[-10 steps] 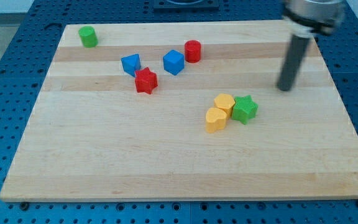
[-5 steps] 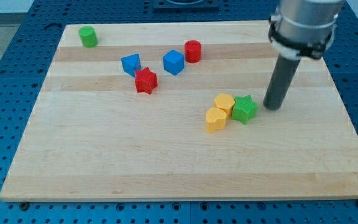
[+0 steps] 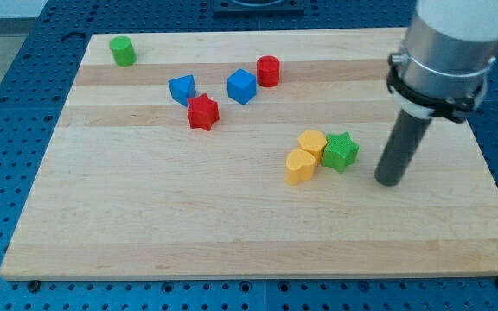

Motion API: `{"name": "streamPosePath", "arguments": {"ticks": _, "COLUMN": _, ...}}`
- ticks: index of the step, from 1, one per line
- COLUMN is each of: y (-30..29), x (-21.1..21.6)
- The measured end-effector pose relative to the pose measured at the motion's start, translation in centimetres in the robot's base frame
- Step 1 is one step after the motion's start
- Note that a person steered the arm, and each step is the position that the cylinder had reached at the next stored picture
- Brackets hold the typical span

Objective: Slide the green star up and right

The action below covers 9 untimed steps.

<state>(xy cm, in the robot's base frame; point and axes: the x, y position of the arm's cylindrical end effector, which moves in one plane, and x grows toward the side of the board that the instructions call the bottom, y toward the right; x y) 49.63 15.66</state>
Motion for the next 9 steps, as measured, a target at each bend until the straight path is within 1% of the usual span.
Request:
{"name": "streamPosePath", "arguments": {"ticks": 1, "y": -0.1, "x": -1.5}}
{"name": "streamPosePath", "arguments": {"ticks": 2, "y": -0.3, "x": 1.6}}
{"name": "streamPosePath", "arguments": {"ticks": 3, "y": -3.1, "x": 2.5}}
{"name": "streamPosePath", "arguments": {"ticks": 4, "y": -5.3, "x": 0.7}}
{"name": "streamPosePath", "arguments": {"ticks": 5, "y": -5.1, "x": -3.2}}
{"name": "streamPosePath", "arguments": {"ticks": 9, "y": -4.8, "x": -21.3}}
